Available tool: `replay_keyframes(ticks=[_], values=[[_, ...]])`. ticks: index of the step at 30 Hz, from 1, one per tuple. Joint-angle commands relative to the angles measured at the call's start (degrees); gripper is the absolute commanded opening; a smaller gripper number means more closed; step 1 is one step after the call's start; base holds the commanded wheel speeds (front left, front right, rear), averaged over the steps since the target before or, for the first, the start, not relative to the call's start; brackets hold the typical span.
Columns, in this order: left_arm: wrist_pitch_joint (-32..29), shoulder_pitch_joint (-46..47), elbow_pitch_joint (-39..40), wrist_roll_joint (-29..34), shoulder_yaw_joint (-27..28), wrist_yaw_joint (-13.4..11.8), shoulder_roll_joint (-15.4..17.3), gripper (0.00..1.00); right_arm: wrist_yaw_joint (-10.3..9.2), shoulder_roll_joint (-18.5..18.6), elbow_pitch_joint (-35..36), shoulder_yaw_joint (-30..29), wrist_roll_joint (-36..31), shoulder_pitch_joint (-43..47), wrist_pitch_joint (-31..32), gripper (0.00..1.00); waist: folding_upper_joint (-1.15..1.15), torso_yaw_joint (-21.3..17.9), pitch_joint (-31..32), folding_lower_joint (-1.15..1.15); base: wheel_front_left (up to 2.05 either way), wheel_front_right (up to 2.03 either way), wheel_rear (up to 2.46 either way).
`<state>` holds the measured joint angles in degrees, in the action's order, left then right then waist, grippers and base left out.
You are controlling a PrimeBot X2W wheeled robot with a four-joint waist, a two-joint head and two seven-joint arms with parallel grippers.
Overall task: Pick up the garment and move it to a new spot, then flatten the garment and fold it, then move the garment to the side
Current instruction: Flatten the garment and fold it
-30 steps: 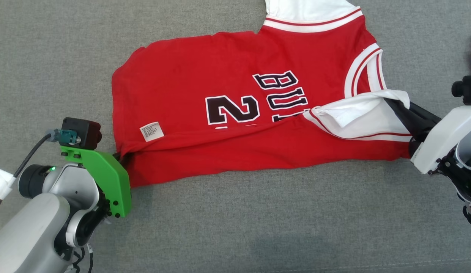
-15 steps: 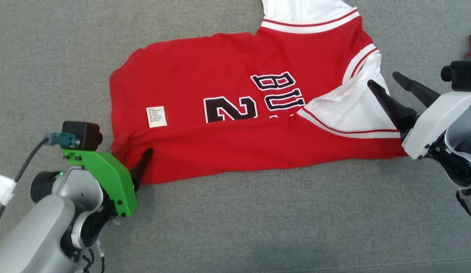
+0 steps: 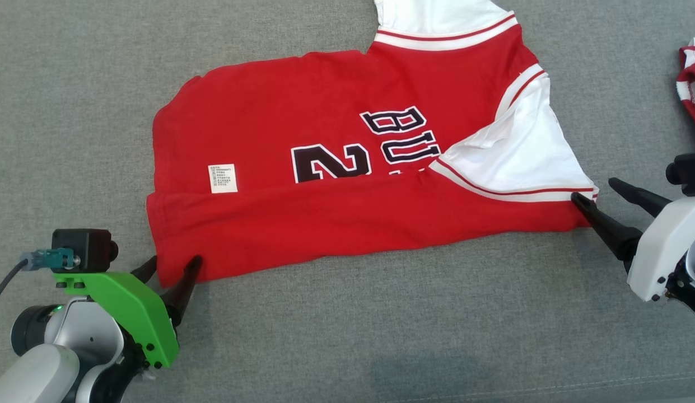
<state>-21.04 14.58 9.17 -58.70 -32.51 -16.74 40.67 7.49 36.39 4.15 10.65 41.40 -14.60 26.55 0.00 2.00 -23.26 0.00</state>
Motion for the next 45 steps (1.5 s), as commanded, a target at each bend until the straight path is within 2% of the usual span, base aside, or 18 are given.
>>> replay_keyframes(ticks=[1, 5, 13, 14, 15, 16, 18, 22, 26, 32, 34, 39, 40, 41, 42, 45], values=[[-0.2, 0.0, 0.4, -0.2, 0.1, -0.3, 0.7, 1.00, -0.01, -0.1, 0.4, -0.2, -0.7, 0.5, 0.6, 1.00, 0.00, -0.3, -0.5, 0.00, 0.00, 0.00, 0.00], [-2.5, 1.2, 0.6, -0.7, -0.2, -1.1, 1.0, 1.00, -0.01, -2.1, 0.6, -0.3, -3.0, 0.1, 3.0, 1.00, 0.00, -0.6, -1.6, 0.00, 0.00, 0.00, 0.00], [-4.7, 3.1, -4.3, -0.3, -2.1, -0.1, 0.1, 1.00, -0.01, -5.1, -3.7, 2.9, -5.2, -4.1, 6.6, 1.00, 0.00, -0.3, -2.8, 0.00, 0.00, 0.00, 0.00], [-4.9, 3.4, -5.0, -0.4, -2.3, 0.3, -0.3, 0.35, 0.00, -5.4, -4.2, 3.7, -4.6, -4.3, 7.0, 1.00, 0.00, -0.2, -2.7, 0.00, 0.00, 0.00, 0.00], [-5.4, 3.5, -5.3, -1.2, -2.6, 1.4, -0.7, 0.00, 0.00, -5.8, -4.6, 4.2, -3.8, -4.7, 7.2, 0.40, 0.00, -0.1, -2.6, 0.00, 0.00, 0.00, 0.00], [-6.8, 3.4, -5.4, -1.7, -3.8, 2.9, -0.5, 0.00, 0.00, -6.1, -4.9, 4.8, -2.6, -4.6, 7.8, 0.00, 0.00, 0.0, -2.4, 0.00, 0.00, 0.00, 0.00], [-7.5, 2.8, -5.1, -3.1, -3.8, 4.7, -0.2, 0.00, 0.01, -5.5, -4.9, 5.6, 0.0, -3.8, 9.1, 0.00, 0.00, 0.0, -1.6, 0.00, 0.00, 0.00, 0.00], [-9.1, 1.6, -3.4, -5.9, -1.7, 6.5, 3.5, 0.00, -0.02, -3.3, -3.0, 3.1, 4.9, -1.6, 11.2, 0.00, 0.00, 0.2, 0.5, 0.00, 0.00, 0.00, 0.00], [-10.1, 0.3, -1.1, -8.1, 0.2, 6.8, 6.6, 0.00, -0.05, -1.2, -0.4, -0.2, 7.6, 0.7, 13.4, 0.00, 0.00, 0.0, 2.0, 0.00, 0.00, 0.00, 0.00], [-11.1, -5.8, 6.0, -10.2, 0.5, 6.4, 11.3, 0.00, -0.07, 2.1, 4.8, -6.8, 12.0, 10.6, 21.1, 0.00, 0.00, -0.6, 3.3, 0.00, 0.00, 0.00, 0.00], [-9.9, -8.4, 8.0, -10.7, 0.5, 5.8, 11.6, 0.00, -0.06, 1.5, 6.3, -8.6, 12.6, 13.7, 22.7, 0.00, 0.00, -1.1, 2.7, 0.00, 0.00, 0.00, 0.00], [-6.6, -12.2, 8.0, -10.2, -0.1, 4.6, 9.6, 0.00, -0.06, -0.9, 7.6, -9.9, 9.7, 16.8, 23.2, 0.00, 0.00, -1.4, 1.1, 0.00, 0.00, 0.00, 0.00], [-6.0, -12.4, 7.7, -9.8, -0.1, 4.3, 9.2, 0.00, -0.06, -1.4, 7.7, -10.0, 8.9, 16.6, 22.7, 0.15, 0.00, -1.4, 0.9, 0.00, 0.00, 0.00, 0.00], [-5.6, -12.7, 7.4, -9.6, -0.3, 4.0, 8.7, 0.38, -0.06, -1.9, 7.9, -9.9, 8.3, 16.4, 22.4, 0.48, 0.00, -1.4, 0.8, 0.00, 0.00, 0.00, 0.00], [-5.2, -12.8, 7.0, -9.2, -0.4, 3.8, 8.4, 1.00, -0.05, -2.1, 8.2, -9.9, 7.6, 16.1, 22.0, 1.00, 0.00, -1.4, 0.7, 0.00, 0.00, 0.00, 0.00], [-4.1, -13.3, 6.6, -8.9, -0.2, 3.5, 8.1, 1.00, -0.01, -2.3, 9.2, -10.2, 5.3, 14.8, 19.5, 1.00, 0.00, -1.3, 0.6, 0.00, 0.00, 0.00, 0.00]])
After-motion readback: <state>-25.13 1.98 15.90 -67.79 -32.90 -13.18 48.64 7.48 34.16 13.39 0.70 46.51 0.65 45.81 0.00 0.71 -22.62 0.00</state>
